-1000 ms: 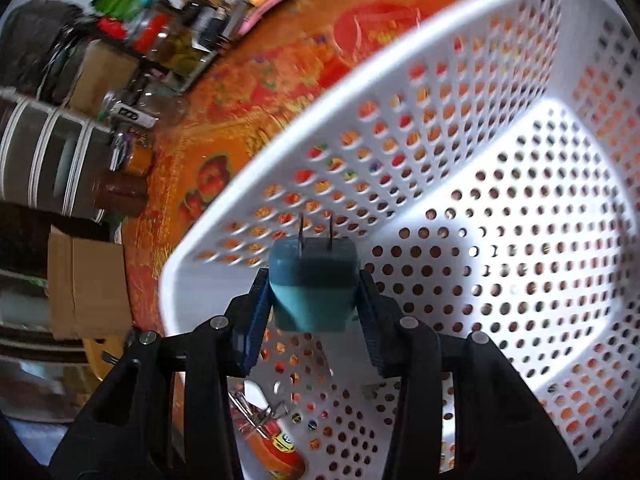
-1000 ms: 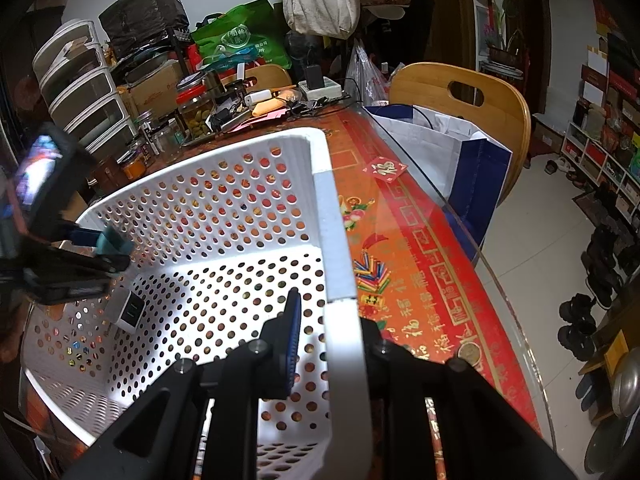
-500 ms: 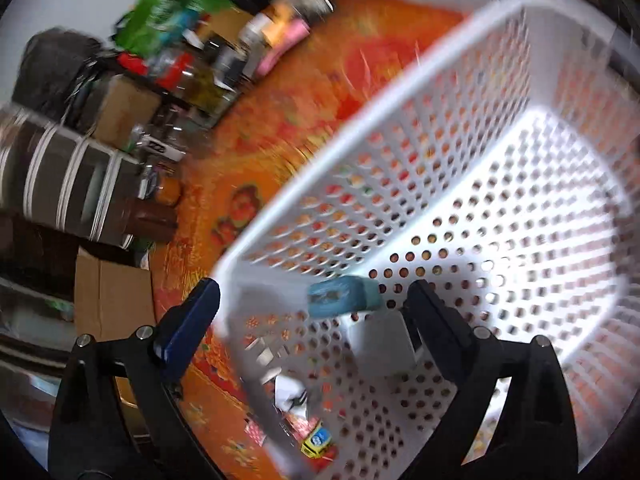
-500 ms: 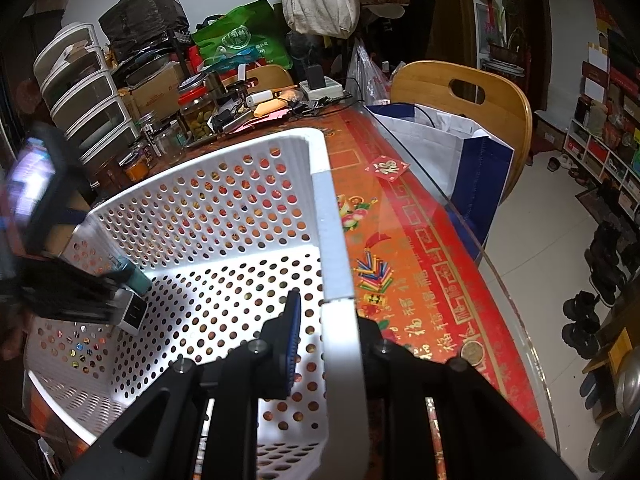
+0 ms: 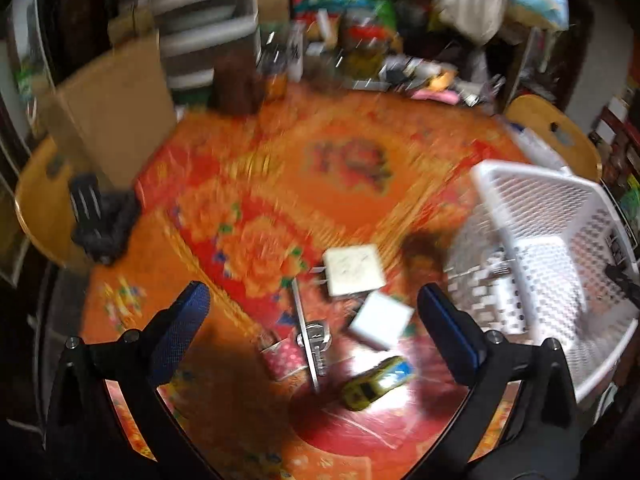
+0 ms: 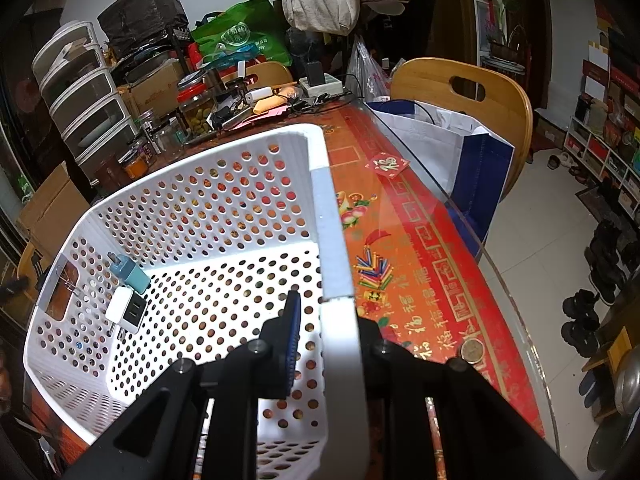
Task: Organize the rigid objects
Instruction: 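Move the left tool to the printed white charger and grasp it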
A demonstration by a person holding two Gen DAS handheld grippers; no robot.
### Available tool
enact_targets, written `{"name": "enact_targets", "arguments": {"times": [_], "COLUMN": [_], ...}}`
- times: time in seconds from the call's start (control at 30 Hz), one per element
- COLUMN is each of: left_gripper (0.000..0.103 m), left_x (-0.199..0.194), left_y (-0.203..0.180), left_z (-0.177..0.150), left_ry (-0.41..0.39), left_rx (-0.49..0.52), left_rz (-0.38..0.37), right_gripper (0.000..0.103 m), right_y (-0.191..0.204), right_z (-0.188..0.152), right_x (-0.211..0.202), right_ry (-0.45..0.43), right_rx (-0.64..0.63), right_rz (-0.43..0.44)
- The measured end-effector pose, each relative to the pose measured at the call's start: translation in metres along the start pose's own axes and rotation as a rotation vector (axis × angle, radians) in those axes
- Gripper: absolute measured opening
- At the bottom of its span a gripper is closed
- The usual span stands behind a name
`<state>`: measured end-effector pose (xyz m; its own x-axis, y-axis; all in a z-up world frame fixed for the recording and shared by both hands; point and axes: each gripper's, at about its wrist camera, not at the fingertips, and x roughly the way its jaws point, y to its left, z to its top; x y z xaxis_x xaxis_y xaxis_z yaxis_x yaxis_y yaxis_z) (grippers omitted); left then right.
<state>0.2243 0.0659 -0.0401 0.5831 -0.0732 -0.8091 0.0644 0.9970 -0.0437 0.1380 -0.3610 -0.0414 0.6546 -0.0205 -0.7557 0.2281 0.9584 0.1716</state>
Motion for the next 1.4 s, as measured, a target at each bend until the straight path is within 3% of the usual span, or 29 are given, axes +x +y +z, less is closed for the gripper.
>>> {"name": "enact_targets", "arguments": {"times": [0.17, 0.37, 0.57, 0.67, 0.73, 0.83, 1.4], "left_gripper": [0.102, 0.102, 0.099, 0.090, 0.078, 0.072, 0.065], "left_x": [0.060, 0.112, 0.125, 0.128, 0.131, 0.138, 0.135], "left_y": [-0.001, -0.019, -0.034, -0.037, -0.038, -0.035, -0.035], "left_z": [0.007, 0.015, 0.021, 0.023, 0.022, 0.020, 0.018], "left_ry": [0.105, 0.184, 0.198, 0.208, 0.220, 0.242, 0.215], "left_rx": [-0.029, -0.037, -0.011, -0.005, 0.000, -0.011, -0.010], "left_rz": [-0.072, -0.092, -0.096, -0.109, -0.105, -0.099, -0.045], "right_gripper": [0.018, 0.018, 0.018, 0.018, 0.018, 0.018, 0.018], "right_y": [0.000, 0.000, 0.000, 0.000, 0.000, 0.000, -0.001], "right_z": [0.001, 0.000, 0.000, 0.000, 0.000, 0.000, 0.000], "right_x": [0.000, 0.001, 0.000, -0.001, -0.001, -0.001, -0.001], "right_ry": [0.002, 0.005, 0.002, 0.002, 0.002, 0.001, -0.001], "right_rx": [0.004, 0.005, 0.007, 0.006, 0.005, 0.005, 0.005], "right_rz": [0.000, -0.003, -0.001, -0.001, 0.000, -0.001, -0.001]}}
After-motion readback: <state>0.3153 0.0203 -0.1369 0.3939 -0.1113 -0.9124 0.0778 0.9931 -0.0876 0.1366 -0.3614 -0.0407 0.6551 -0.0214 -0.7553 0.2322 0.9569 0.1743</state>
